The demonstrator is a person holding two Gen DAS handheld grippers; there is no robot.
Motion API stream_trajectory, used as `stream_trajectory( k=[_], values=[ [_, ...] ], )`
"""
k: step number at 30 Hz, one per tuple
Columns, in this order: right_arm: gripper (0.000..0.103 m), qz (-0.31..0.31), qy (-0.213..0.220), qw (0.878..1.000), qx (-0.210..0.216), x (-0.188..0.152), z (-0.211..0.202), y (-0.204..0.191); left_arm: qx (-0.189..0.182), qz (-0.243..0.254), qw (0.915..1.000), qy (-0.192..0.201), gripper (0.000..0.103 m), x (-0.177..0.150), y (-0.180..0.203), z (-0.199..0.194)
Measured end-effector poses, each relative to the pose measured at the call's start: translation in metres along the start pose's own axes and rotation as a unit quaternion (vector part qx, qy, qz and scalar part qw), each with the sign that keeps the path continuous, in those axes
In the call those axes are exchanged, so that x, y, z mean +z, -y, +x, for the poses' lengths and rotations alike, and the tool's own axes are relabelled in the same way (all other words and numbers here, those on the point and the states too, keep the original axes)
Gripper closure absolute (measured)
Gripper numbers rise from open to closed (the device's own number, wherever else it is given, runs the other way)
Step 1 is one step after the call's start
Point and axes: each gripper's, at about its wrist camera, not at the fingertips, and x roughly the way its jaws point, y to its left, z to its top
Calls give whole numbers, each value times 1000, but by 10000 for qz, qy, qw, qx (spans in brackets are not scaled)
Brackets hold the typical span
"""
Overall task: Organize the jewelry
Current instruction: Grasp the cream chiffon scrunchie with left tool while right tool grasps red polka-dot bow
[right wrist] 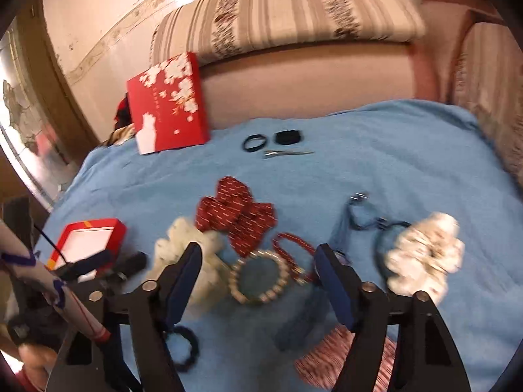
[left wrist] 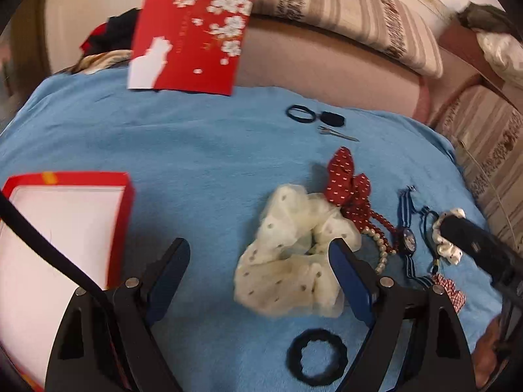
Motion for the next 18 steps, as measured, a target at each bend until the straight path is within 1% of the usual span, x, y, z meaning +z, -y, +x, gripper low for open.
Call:
stream_trajectory(
  k=[3, 7, 8, 9, 10, 11, 12, 13, 14, 15, 16, 17, 18],
  values=[
    [30, 59, -269, 9989, 368, 15, 27, -8, -232, 152, 9995, -156, 17, -2, 6, 14],
    [30, 236, -531, 9958, 711, 32, 61, -16, -519, 99, 9978, -413, 17, -3, 3, 32],
    [30, 286, -577, 9952, 738, 35, 66, -16, -585, 72, 9972, -465, 17, -4, 2, 35],
    [30, 324, -626, 9947, 753, 37, 73, -18, -644, 38, 9966, -512, 21, -4, 1, 39],
    [30, 354, -695, 9939, 777, 39, 81, -19, -683, 11, 9961, -554, 24, -4, 1, 42],
    [30, 382, -752, 9934, 776, 39, 86, -19, -732, -17, 9953, -627, 36, -4, 0, 45],
    [30, 416, -806, 9931, 743, 39, 92, -19, -811, -65, 9938, -757, 52, -5, -2, 50],
    [30, 438, -861, 9928, 708, 39, 98, -19, -832, -99, 9931, -826, 59, -6, -3, 54],
    [31, 437, -908, 9927, 664, 39, 104, -18, -814, -119, 9929, -863, 71, -7, -4, 56],
    [39, 429, -949, 9927, 601, 40, 108, -18, -790, -131, 9931, -861, 76, -7, -5, 57],
    [53, 420, -1003, 9927, 514, 39, 111, -17, -815, -161, 9929, -848, 80, -7, -6, 56],
    [61, 428, -1090, 9921, 442, 38, 115, -15, -879, -220, 9923, -847, 86, -7, -8, 55],
    [77, 452, -1171, 9913, 403, 37, 119, -14, -943, -285, 9917, -832, 88, -7, -9, 53]
  ],
)
